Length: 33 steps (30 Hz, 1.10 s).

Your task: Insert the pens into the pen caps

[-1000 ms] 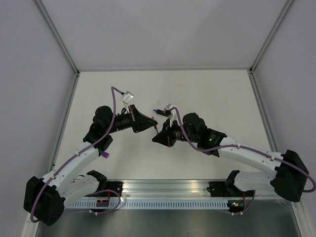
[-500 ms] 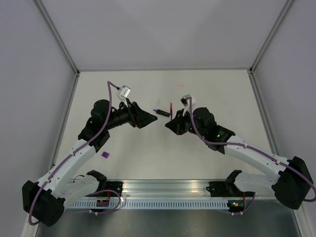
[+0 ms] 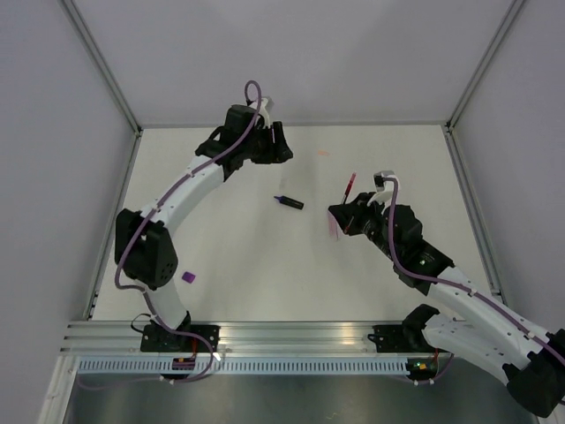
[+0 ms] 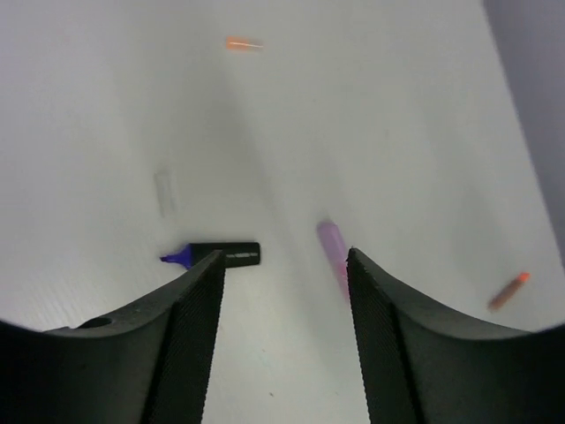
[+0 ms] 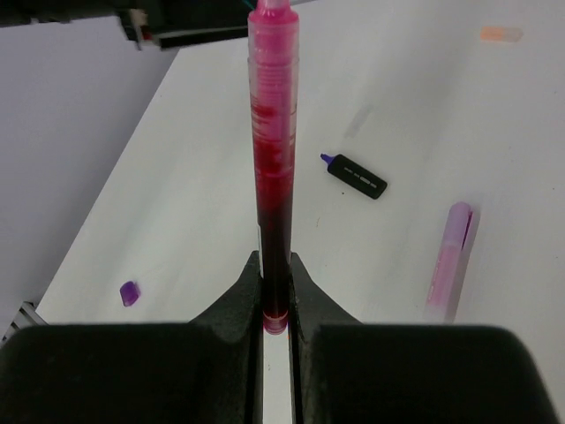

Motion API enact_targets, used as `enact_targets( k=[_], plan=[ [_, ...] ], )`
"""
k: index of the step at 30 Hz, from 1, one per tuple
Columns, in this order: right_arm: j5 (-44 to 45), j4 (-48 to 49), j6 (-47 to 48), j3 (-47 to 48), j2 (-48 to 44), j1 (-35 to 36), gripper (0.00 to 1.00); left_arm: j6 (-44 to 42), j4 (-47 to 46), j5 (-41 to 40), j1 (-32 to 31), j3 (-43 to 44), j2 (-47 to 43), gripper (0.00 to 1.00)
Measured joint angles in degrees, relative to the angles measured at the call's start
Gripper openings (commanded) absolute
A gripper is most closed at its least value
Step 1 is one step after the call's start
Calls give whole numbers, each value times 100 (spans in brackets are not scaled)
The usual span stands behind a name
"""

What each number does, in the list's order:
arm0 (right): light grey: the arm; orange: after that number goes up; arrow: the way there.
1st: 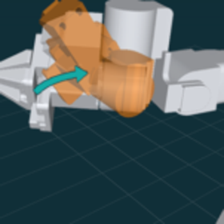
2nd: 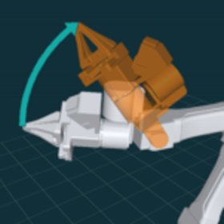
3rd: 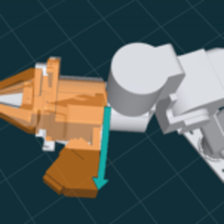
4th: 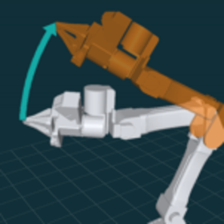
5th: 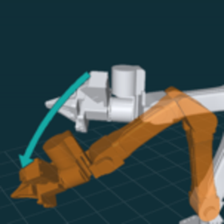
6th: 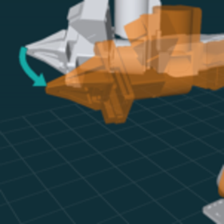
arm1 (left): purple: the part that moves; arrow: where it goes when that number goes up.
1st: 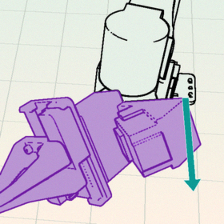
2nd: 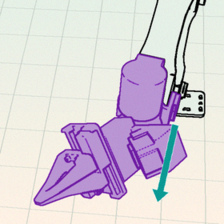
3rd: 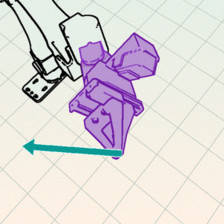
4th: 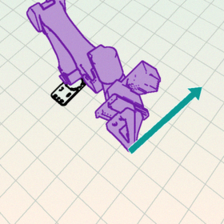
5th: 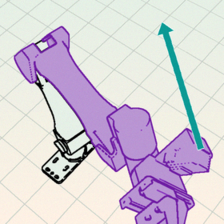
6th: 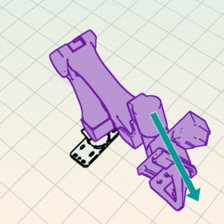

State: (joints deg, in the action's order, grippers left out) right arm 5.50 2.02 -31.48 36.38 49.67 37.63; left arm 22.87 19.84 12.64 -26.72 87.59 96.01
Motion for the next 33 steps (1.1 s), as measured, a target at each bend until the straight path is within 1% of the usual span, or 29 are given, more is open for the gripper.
enact_targets(
  k=[3,6,10,15,23,28,33],
  plan=[
    [79,48,0,-37,-111,0,0,-256,551,-348,0,1032,1211,57],
    [81,50,0,-46,-87,0,0,-507,927,-590,2,1808,2103,56],
    [31,55,0,-46,-57,0,0,-798,1187,-861,2,2295,2833,56],
    [-55,59,0,-46,-46,2,0,-1034,1272,-1021,2,2553,3353,56],
    [-87,59,0,-46,-48,0,0,-1158,1237,-1071,2,2817,3987,53],
    [-101,59,0,-46,-48,0,0,-1193,1220,-1073,2,2820,4216,49],
    [-116,59,0,-46,-48,0,0,-1252,1178,-1126,0,2833,4229,44]
  ],
)
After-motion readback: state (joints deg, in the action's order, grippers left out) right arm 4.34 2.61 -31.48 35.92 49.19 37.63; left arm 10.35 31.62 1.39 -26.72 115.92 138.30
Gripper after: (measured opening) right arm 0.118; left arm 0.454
